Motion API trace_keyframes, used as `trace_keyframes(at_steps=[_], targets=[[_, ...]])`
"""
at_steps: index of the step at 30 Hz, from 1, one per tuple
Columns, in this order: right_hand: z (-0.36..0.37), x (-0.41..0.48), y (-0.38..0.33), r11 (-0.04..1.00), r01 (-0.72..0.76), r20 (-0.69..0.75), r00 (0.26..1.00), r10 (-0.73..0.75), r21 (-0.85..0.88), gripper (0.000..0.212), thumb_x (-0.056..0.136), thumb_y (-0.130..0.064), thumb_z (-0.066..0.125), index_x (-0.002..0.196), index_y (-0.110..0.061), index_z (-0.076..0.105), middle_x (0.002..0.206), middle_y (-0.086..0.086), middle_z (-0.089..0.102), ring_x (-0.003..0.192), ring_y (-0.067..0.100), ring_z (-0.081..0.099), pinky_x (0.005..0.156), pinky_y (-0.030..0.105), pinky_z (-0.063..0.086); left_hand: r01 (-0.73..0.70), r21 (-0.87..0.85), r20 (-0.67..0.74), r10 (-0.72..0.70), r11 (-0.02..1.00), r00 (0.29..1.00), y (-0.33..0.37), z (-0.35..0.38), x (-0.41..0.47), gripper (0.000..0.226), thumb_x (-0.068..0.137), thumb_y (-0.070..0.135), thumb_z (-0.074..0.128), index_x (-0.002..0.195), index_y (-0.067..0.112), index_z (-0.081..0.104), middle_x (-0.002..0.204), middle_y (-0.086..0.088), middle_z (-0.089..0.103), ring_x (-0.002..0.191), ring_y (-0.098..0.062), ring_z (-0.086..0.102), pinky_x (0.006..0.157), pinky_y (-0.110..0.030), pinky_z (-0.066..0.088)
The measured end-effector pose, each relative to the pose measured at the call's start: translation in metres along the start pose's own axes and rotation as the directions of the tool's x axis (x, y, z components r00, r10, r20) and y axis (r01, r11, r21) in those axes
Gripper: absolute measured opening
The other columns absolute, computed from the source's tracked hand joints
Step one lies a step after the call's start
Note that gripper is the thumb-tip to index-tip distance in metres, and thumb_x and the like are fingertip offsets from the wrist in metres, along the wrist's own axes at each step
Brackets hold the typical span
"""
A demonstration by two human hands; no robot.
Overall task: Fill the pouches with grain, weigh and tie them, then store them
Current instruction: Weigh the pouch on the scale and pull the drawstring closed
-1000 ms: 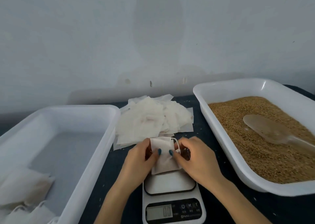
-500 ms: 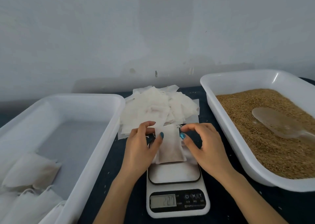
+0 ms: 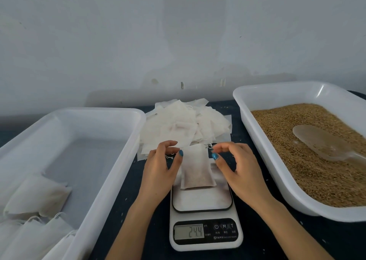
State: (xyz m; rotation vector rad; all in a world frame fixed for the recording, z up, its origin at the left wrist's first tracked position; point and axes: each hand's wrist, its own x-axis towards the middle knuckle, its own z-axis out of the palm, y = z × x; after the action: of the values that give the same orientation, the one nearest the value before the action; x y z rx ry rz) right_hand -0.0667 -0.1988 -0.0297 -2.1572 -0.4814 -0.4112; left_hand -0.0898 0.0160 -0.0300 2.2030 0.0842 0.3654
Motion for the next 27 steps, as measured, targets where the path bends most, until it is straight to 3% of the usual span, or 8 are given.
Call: trace_keyframes(at_steps=[8, 14, 18, 21, 24, 27], targets=[[0.002, 0.002, 0.003, 1.000, -0.020, 0.010, 1.000, 0.020, -0.001, 0.023, 0.092, -0.035, 0.061, 0.114, -0.033, 0.064, 0.103, -0.029, 0.062, 0.114, -0.004, 0.048, 0.097, 0.024, 0.042, 0.031, -0.006, 0.003, -0.031, 1.000, 1.000, -0.001, -0.002, 0.001, 0.025, 0.095, 0.045, 0.053, 0.119, 0.042, 0.046, 0.103, 0.026, 0.063, 0.105, -0.006, 0.056, 0.083, -0.025, 0.049], [0.015, 0.015, -0.005, 0.991, -0.129, 0.235, 0.964, 0.122, 0.016, 0.053, 0.093, -0.047, 0.059, 0.143, -0.032, 0.046, 0.121, -0.014, 0.064, 0.122, 0.002, 0.048, 0.106, 0.029, 0.041, 0.094, -0.086, -0.020, -0.096, 0.992, 0.995, 0.018, -0.001, 0.000, 0.020, 0.090, 0.035, 0.068, 0.107, 0.036, 0.058, 0.081, 0.014, 0.067, 0.076, -0.003, 0.064, 0.067, -0.014, 0.048], [0.012, 0.021, -0.021, 0.993, -0.064, 0.169, 0.984, 0.047, 0.097, 0.043, 0.084, -0.051, 0.065, 0.123, -0.036, 0.057, 0.091, -0.015, 0.066, 0.104, 0.005, 0.060, 0.096, 0.034, 0.049, 0.046, -0.063, -0.136, -0.055, 0.997, 0.989, 0.049, -0.025, -0.022, 0.019, 0.090, 0.028, 0.069, 0.102, 0.039, 0.061, 0.079, 0.020, 0.064, 0.077, 0.001, 0.062, 0.066, -0.008, 0.045], [0.007, 0.034, -0.054, 0.973, 0.001, 0.182, 0.982, -0.045, 0.232, 0.041, 0.073, -0.064, 0.058, 0.111, -0.048, 0.060, 0.088, -0.019, 0.065, 0.093, 0.000, 0.061, 0.083, 0.016, 0.047, -0.034, 0.139, -0.287, 0.073, 0.990, 0.955, 0.078, -0.057, -0.049, 0.027, 0.089, 0.027, 0.068, 0.111, 0.040, 0.060, 0.080, 0.019, 0.063, 0.075, -0.002, 0.062, 0.067, -0.014, 0.047], [0.017, 0.053, -0.101, 0.948, 0.118, 0.239, 0.952, -0.193, 0.295, 0.016, 0.078, -0.063, 0.057, 0.089, -0.051, 0.058, 0.094, -0.033, 0.060, 0.092, -0.007, 0.054, 0.070, 0.007, 0.042, -0.046, 0.469, -0.355, 0.236, 0.882, 0.904, 0.100, -0.103, -0.070, 0.020, 0.087, 0.024, 0.064, 0.106, 0.029, 0.067, 0.085, 0.012, 0.064, 0.066, -0.013, 0.064, 0.057, -0.033, 0.051], [0.044, 0.077, -0.148, 0.897, 0.192, 0.372, 0.860, -0.349, 0.398, 0.009, 0.088, -0.038, 0.070, 0.082, -0.033, 0.065, 0.078, -0.021, 0.061, 0.077, -0.003, 0.055, 0.067, 0.009, 0.039, 0.088, 0.553, -0.316, 0.111, 0.829, 0.942, 0.106, -0.155, -0.077, 0.006, 0.087, 0.030, 0.056, 0.087, 0.031, 0.062, 0.080, 0.011, 0.064, 0.067, -0.015, 0.062, 0.061, -0.037, 0.050]])
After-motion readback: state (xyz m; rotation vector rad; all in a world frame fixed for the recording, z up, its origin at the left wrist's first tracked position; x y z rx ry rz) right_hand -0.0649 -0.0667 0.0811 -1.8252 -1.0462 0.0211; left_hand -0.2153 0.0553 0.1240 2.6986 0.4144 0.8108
